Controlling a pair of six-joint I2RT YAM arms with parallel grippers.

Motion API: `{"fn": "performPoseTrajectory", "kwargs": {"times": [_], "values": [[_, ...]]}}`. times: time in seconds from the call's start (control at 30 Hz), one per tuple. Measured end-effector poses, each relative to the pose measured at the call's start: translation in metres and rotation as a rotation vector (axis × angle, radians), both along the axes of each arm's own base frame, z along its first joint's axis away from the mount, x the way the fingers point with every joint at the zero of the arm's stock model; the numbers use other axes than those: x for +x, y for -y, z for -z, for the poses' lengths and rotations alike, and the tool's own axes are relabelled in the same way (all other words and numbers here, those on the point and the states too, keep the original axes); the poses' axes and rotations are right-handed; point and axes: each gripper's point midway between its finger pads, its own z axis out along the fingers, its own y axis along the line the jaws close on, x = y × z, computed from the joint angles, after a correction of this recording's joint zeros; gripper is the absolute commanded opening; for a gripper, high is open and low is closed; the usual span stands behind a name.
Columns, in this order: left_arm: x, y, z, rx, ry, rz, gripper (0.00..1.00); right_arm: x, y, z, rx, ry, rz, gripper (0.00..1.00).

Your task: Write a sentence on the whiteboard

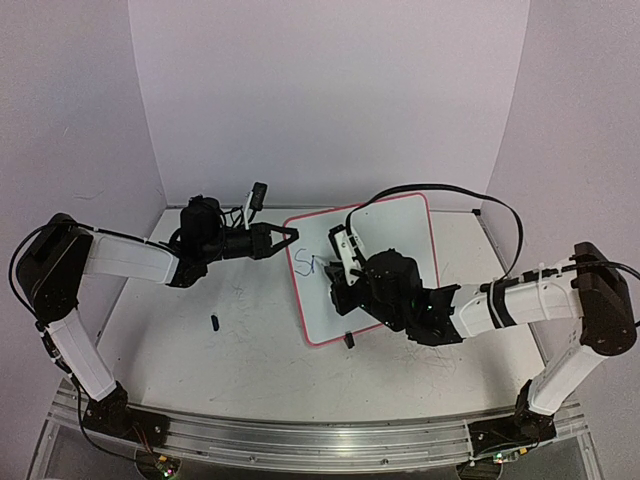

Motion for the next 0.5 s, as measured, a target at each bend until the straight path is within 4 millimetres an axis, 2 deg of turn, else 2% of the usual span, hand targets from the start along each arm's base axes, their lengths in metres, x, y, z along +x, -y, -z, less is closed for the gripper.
{"fn": "performPoseTrajectory", "kwargs": {"times": [0.5], "values": [[-0.0001, 0.0, 0.0001, 0.0, 0.0, 0.001, 0.0, -0.004, 0.0072, 0.0094, 0.007, -0.029, 0.009, 0.0]]}}
